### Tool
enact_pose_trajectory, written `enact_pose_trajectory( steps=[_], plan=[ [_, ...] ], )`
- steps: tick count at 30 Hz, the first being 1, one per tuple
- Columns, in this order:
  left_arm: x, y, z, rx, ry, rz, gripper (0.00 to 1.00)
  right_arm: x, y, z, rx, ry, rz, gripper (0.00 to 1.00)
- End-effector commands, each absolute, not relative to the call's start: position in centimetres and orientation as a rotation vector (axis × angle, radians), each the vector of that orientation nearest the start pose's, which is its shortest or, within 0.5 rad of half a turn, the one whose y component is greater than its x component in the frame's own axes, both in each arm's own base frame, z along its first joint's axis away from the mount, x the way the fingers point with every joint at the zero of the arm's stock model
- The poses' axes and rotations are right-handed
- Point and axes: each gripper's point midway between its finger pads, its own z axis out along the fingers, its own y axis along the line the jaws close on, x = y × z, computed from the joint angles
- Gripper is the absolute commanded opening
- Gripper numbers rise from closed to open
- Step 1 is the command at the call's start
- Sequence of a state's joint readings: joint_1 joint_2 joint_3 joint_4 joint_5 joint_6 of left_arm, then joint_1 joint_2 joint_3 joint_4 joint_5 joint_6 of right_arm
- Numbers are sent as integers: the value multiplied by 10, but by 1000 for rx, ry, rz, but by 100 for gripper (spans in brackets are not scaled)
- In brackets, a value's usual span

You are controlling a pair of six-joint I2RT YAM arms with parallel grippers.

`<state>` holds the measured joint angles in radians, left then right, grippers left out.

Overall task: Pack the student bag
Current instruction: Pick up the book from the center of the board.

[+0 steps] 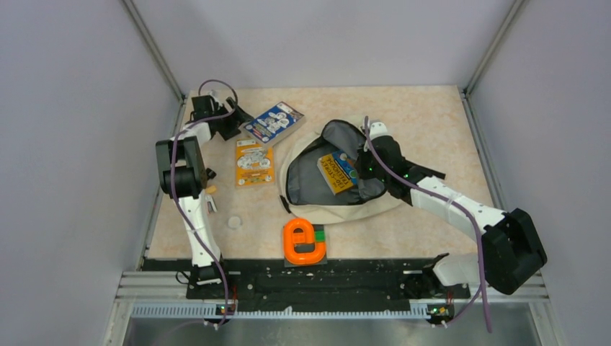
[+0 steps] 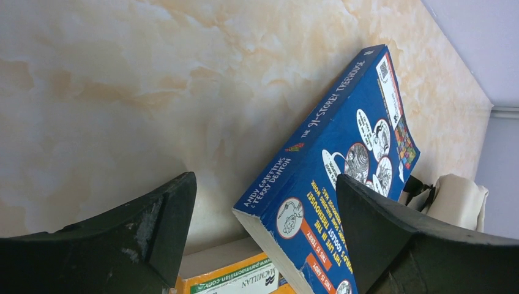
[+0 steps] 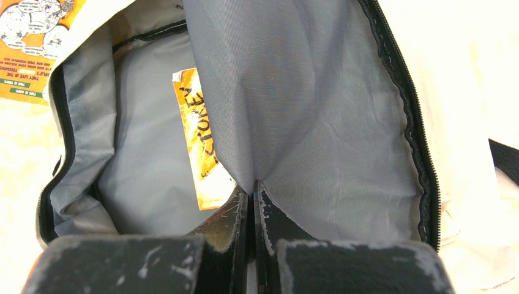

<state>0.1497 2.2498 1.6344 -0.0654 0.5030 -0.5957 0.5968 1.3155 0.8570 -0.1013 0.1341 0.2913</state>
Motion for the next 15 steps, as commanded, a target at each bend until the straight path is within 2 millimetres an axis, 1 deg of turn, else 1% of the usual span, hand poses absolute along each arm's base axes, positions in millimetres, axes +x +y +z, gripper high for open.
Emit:
enact_pose_trajectory(
  steps=[1, 5, 8, 14, 15],
  plan=[
    [574, -28, 66, -543, 2198, -892, 87, 334, 216, 182, -218, 2037, 456, 0],
    [570, -35, 66, -558, 2189, -948, 84, 334, 216, 181, -218, 2039, 456, 0],
    [570, -40, 68, -562, 2162, -1001, 81, 335, 217, 181, -219, 2041, 456, 0],
    [568, -46, 66, -603, 2149, -1071, 76, 335, 217, 182, -216, 2038, 454, 0],
    [569, -47, 68, -607, 2135, -1082, 75, 336, 216, 183, -216, 2038, 452, 0]
  ],
)
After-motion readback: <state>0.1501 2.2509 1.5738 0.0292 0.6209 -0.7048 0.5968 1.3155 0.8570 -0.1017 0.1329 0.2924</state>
